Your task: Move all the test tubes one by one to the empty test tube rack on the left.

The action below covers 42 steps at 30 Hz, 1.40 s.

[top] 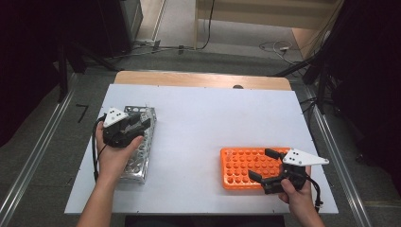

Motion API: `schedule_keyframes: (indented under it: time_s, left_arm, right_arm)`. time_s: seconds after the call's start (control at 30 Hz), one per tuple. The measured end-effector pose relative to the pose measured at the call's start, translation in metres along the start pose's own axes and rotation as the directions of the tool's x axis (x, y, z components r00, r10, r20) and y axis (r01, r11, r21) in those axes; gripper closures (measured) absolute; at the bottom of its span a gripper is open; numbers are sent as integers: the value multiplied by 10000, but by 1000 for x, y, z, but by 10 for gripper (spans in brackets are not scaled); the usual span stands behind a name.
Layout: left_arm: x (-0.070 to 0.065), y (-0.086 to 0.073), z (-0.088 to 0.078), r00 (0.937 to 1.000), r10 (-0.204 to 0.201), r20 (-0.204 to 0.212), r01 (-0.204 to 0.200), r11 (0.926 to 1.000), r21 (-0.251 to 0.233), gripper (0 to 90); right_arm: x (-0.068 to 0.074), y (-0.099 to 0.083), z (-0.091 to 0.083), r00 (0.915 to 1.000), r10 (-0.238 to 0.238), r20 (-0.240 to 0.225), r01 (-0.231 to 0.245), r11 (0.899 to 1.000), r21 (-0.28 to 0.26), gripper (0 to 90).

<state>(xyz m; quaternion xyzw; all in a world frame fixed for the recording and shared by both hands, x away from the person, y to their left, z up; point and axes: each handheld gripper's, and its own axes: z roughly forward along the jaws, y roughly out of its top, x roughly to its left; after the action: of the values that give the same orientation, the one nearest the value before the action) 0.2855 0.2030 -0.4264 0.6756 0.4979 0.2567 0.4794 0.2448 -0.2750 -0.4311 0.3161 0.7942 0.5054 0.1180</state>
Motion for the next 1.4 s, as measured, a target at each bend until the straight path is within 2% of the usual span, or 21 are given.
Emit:
schedule_keyframes:
  time_s: [0.07, 0.1, 0.27, 0.33, 0.5, 0.63, 0.7, 0.97, 1.2, 1.33, 1.4]
  left_arm:
    - [-4, -1, -3, 9993, -27, 365, 31, 9999, -102, 406]
    - [-6, -1, -4, 9985, 34, 543, -28, 9999, -118, 402]
    - [-16, -2, -12, 9938, 50, 1110, -15, 9995, -315, 257]
    - [-21, -3, -15, 9925, 146, 1216, -108, 9994, -322, 226]
    - [-31, -4, -19, 9883, 84, 1521, -24, 9992, -393, 128]
    - [-40, -6, -21, 9869, 115, 1609, -60, 9994, -342, 59]
    - [-44, -7, -22, 9833, 196, 1811, -142, 9994, -310, 21]
    - [-57, -13, -25, 9753, 326, 2186, -269, 9992, -288, 0]
    - [-68, -12, -25, 9699, 493, 2383, -423, 9985, -343, 0]
    - [-77, -13, -24, 9627, 593, 2640, -513, 9980, -368, 0]
    - [-82, -13, -24, 9597, 660, 2733, -579, 9976, -378, 0]
  right_arm:
    - [0, 1, 1, 10000, -14, -44, 14, 10000, -38, 0]
    - [0, 1, 2, 10000, 9, -36, -9, 10000, -23, 0]
    - [1, 3, 6, 10000, -32, -57, 33, 10000, 69, 0]
    - [2, 4, 7, 9999, -80, -94, 81, 9999, 92, 0]
    - [3, 7, 14, 9999, -10, -109, 12, 9998, 210, 0]
    - [3, 9, 21, 9999, -51, -154, 56, 9992, 386, 0]
    - [2, 11, 24, 9999, -46, -119, 51, 9990, 440, 0]
    - [2, 23, 32, 9998, -153, -138, 159, 9992, 369, 0]
    - [-3, 29, 48, 9996, 40, -276, -24, 9983, 590, 0]
    - [-4, 25, 58, 9985, 231, -506, -188, 9964, 832, 46]
    - [-5, 22, 62, 9983, 348, -469, -304, 9954, 913, 85]
